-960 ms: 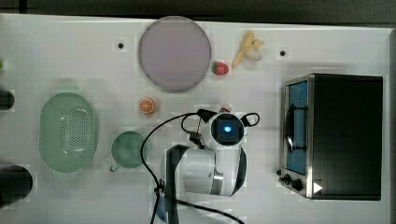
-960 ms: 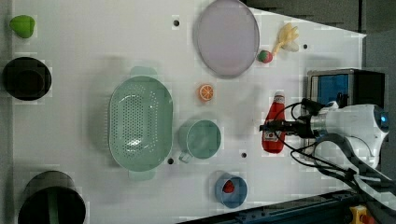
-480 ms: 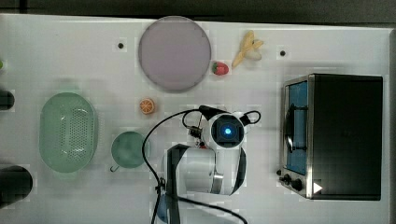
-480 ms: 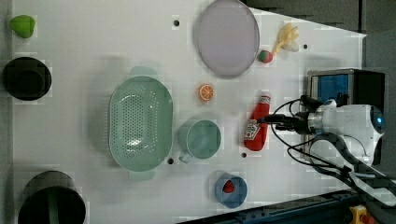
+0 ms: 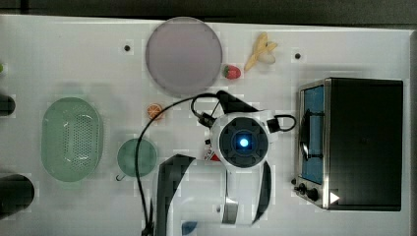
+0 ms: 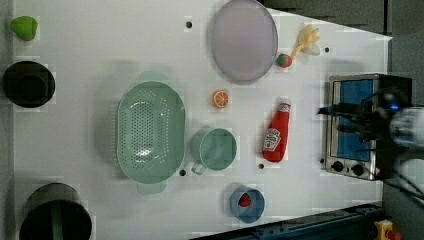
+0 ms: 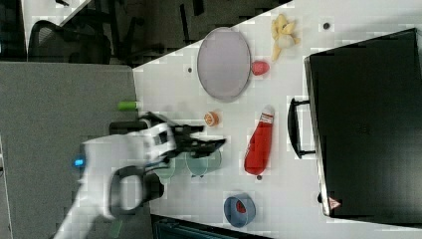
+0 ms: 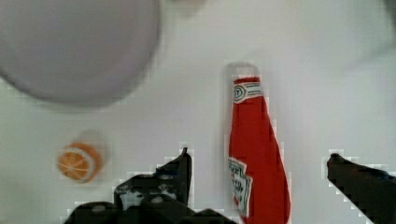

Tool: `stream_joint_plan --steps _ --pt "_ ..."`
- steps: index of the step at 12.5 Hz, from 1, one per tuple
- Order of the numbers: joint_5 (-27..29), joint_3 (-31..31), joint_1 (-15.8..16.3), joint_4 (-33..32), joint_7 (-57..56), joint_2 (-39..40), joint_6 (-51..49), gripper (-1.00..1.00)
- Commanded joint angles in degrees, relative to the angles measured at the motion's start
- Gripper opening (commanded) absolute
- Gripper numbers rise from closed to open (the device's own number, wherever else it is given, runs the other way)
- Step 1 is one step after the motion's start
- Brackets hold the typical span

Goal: Pick ketchup from plate and place it on table.

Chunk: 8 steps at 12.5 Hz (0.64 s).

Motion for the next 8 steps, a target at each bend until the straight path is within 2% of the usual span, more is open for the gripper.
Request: stream_joint_plan --steps 1,5,7,8 --pt "-0.2 0.3 -0.3 6.9 16.0 -7.1 -11.5 1.0" --pt "-0.4 0.4 -0.3 16.7 18.4 -9.8 -29.4 1.0" --pt "-0.4 0.6 -0.3 18.7 18.4 -9.8 -34.4 1.0" --pt "-0.4 0.6 -0.3 19.1 18.4 -9.8 -33.8 1.0"
